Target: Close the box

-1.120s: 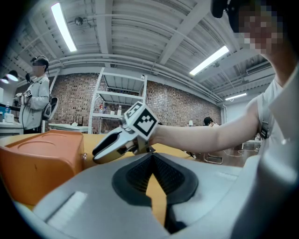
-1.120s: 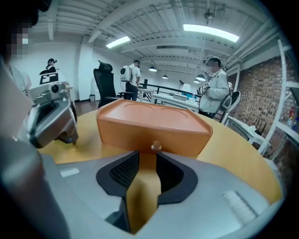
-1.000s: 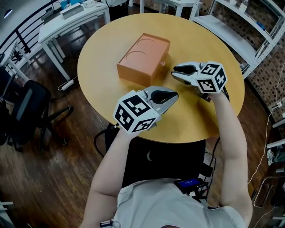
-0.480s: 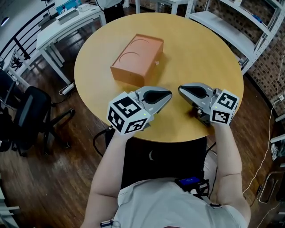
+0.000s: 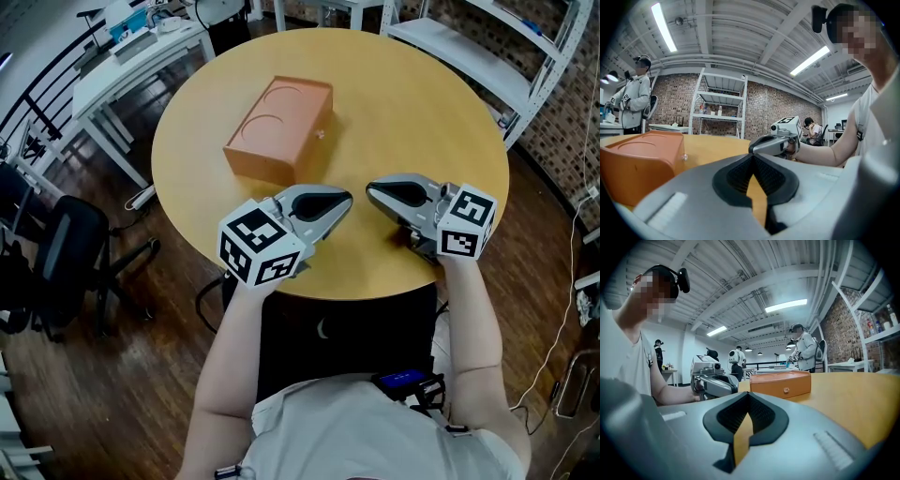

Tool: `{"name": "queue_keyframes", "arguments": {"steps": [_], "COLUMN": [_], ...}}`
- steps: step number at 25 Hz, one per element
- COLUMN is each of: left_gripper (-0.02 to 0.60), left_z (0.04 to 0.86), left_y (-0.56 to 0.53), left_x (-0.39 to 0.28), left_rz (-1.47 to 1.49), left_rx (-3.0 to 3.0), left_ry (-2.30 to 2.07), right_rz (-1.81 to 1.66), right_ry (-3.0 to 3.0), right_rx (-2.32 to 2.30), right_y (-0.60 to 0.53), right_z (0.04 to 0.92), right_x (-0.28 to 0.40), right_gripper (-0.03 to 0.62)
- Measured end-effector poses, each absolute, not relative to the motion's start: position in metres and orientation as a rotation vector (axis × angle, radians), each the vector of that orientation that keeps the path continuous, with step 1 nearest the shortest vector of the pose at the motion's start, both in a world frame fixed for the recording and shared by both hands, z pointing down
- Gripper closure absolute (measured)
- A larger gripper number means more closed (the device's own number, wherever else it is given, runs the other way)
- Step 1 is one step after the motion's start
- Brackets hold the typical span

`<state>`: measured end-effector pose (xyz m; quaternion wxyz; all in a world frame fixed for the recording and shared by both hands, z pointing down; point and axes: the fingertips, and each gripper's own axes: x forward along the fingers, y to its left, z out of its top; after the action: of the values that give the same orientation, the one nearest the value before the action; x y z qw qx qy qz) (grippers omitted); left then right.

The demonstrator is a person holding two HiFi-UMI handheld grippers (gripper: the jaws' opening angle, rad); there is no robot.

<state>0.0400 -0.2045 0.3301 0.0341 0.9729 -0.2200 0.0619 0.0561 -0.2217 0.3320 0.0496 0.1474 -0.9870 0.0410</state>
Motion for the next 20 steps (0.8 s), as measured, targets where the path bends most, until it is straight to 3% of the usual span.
{"name": "queue_keyframes", "arguments": {"steps": [20], "left_gripper": [0.581], "left_z": [0.3289], "left_y": [-0.2048], "left_x": [0.0403], "left_rz": [0.19], "left_rx": [2.992], "left_ry": [-0.676], "right_rz": [0.126], "right_ry": [-3.006], "right_rx": [0.448], "right_y": [-0.2217], "right_z": [0.3311], "right_x": [0.0562], "right_gripper": [0.594]}}
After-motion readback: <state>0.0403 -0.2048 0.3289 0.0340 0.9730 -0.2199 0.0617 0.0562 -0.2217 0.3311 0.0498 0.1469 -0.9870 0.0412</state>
